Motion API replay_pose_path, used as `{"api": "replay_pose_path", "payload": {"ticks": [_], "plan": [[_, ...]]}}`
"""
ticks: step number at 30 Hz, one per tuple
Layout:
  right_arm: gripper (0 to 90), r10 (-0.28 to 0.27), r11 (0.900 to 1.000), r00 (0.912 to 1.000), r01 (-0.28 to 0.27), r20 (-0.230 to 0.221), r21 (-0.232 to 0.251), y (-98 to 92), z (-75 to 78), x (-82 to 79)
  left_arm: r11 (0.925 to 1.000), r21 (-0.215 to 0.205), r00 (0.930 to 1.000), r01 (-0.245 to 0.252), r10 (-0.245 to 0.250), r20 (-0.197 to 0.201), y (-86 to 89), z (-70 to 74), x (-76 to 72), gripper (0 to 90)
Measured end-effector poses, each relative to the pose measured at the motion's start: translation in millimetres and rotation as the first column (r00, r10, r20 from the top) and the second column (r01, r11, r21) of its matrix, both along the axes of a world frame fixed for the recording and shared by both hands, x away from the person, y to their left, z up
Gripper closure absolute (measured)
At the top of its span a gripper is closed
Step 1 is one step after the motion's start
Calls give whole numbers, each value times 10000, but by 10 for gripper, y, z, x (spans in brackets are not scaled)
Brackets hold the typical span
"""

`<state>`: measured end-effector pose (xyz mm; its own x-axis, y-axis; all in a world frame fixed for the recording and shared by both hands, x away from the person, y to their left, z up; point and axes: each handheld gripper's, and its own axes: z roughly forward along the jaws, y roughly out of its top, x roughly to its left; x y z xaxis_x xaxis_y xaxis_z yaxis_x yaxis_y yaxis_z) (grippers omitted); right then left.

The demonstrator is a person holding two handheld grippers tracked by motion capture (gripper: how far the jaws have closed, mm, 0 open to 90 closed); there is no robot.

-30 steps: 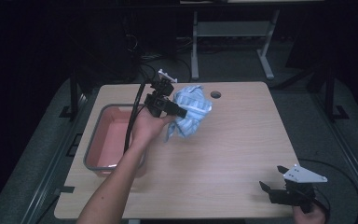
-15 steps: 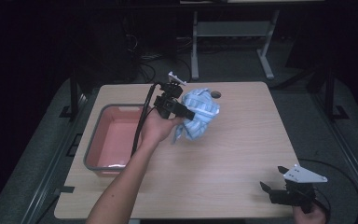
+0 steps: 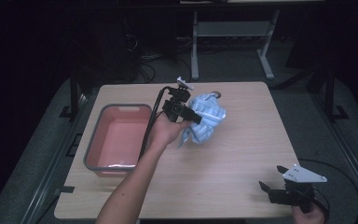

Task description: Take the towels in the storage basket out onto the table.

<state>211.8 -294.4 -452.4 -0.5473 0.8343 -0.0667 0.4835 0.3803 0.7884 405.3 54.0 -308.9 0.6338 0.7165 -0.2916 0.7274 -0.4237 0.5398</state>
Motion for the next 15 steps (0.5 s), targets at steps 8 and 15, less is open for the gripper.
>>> {"api": "replay_pose_path", "payload": {"ticks": [8, 15], "plan": [[137, 76, 10000, 10000, -76, -8, -16, 25, -2, 5, 10000, -66, 9997, 12, -13, -227, -83, -182, 25, 630], [137, 38, 10000, 10000, -38, -5, 8, 18, -1, 1, 9999, -59, 9996, 84, -85, -273, -163, -302, 28, 629]]}}
